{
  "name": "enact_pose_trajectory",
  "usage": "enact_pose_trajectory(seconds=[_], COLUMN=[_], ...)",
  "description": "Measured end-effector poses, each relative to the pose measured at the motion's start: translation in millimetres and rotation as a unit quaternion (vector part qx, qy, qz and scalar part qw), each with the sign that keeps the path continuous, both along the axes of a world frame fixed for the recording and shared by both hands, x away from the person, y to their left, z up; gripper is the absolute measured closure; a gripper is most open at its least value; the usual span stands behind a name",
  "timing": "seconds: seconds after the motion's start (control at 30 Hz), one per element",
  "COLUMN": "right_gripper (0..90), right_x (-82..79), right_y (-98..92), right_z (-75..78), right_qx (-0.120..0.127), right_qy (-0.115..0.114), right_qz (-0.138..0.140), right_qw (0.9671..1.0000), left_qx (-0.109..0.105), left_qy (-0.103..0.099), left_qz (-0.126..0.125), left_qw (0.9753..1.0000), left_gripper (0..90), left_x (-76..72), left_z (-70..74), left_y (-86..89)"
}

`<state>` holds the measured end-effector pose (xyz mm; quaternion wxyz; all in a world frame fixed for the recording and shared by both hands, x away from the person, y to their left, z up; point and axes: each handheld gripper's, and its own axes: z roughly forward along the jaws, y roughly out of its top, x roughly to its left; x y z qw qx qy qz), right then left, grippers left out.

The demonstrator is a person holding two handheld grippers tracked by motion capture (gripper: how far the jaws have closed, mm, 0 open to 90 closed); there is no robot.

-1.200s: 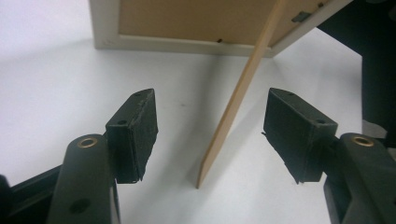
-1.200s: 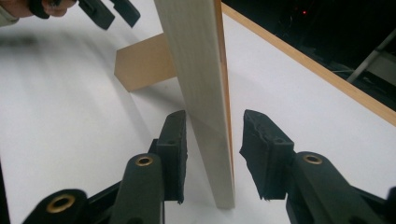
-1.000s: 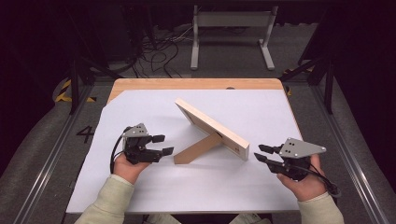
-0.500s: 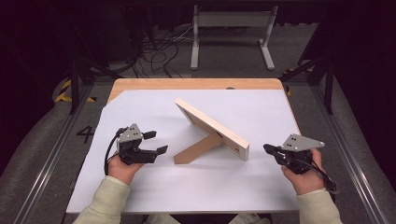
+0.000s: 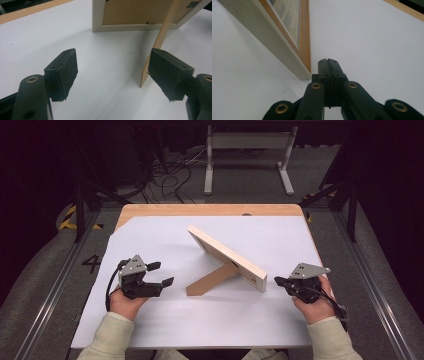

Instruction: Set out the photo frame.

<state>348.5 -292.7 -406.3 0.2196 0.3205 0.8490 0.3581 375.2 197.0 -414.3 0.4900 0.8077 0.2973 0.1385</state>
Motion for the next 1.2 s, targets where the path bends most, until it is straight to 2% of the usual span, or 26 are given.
enact_pose_trajectory(seconds=[0.3, 0.5, 0.53, 0.77, 1.03, 1.2], right_gripper=[90.0, 90.0, 90.0, 90.0, 90.0, 90.0], right_x=[10.0, 15.3, 15.7, 17.3, 15.9, 11.5], right_y=[6.0, 10.6, 10.9, 17.0, 19.7, 25.2], right_z=[-15.4, -27.1, -27.7, -33.2, -32.8, -31.1], right_qx=[-0.01, -0.021, -0.021, -0.029, -0.035, -0.041], right_qy=[0.022, 0.039, 0.04, 0.046, 0.042, 0.048], right_qz=[0.004, 0.01, 0.011, 0.021, 0.027, 0.039], right_qw=[0.9997, 0.999, 0.9989, 0.9983, 0.9981, 0.9973], left_qx=[0.019, 0.011, 0.014, 0.007, 0.001, -0.002], left_qy=[-0.002, 0.007, 0.003, 0.012, 0.015, 0.017], left_qz=[0.01, 0.018, 0.016, 0.024, 0.027, 0.028], left_qw=[0.9998, 0.9998, 0.9998, 0.9996, 0.9995, 0.9995], left_gripper=[23.1, 22.5, 22.5, 20.9, 20.3, 20.0], left_x=[-4.5, -5.0, -4.5, -3.4, -2.2, -1.7], left_z=[-2.6, -3.9, -3.9, -4.3, -4.1, -2.9], left_y=[1.6, 4.5, 5.0, 7.0, 7.3, 8.6])
